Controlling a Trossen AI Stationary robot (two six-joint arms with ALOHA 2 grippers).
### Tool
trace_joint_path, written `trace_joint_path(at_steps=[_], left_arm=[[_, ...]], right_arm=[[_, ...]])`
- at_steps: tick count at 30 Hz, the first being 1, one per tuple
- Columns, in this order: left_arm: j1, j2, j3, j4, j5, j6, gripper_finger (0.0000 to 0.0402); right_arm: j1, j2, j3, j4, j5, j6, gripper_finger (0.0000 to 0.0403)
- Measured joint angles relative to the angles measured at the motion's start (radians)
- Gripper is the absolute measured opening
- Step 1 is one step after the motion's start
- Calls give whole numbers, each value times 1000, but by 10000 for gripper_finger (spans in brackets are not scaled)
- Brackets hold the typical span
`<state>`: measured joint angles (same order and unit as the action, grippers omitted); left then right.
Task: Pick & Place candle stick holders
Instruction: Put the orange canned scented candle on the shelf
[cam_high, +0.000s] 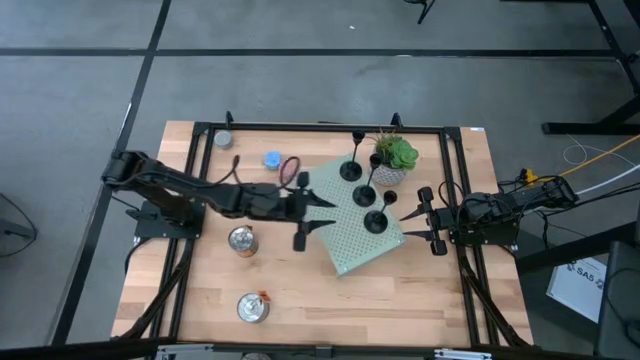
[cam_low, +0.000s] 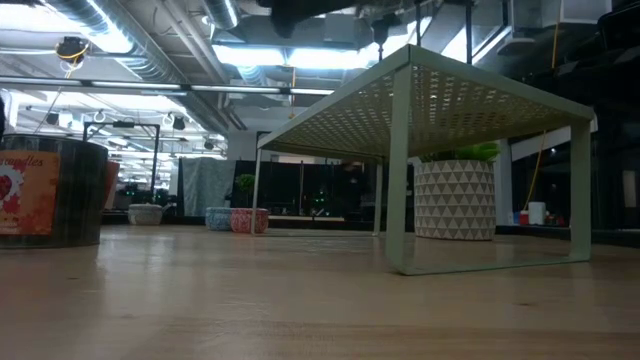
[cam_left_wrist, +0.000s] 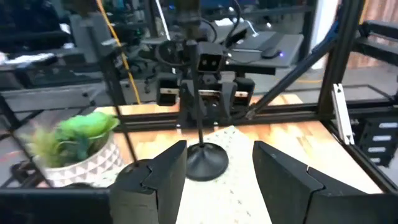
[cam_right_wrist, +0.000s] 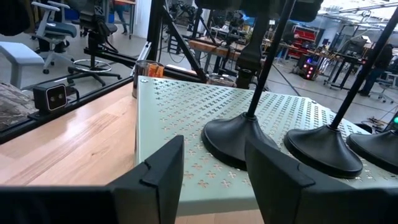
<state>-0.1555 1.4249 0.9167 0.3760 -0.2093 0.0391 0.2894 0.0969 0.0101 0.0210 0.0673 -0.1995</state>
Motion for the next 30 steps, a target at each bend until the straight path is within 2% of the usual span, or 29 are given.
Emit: trace_joint_path(at_steps=[7, 15, 25, 30], left_arm=[[-61, -130, -130, 20, -115, -18, 180], [-113, -196, -187, 11, -197, -44, 180], [-156, -198, -191, -113, -219, -39, 180], [-188, -213, -301, -6, -219, -77, 180]], right_arm=[[0, 0, 0, 0, 0, 0, 171], [0, 0, 0, 0, 0, 0, 172], [0, 0, 0, 0, 0, 0, 172], [0, 0, 0, 0, 0, 0, 172]])
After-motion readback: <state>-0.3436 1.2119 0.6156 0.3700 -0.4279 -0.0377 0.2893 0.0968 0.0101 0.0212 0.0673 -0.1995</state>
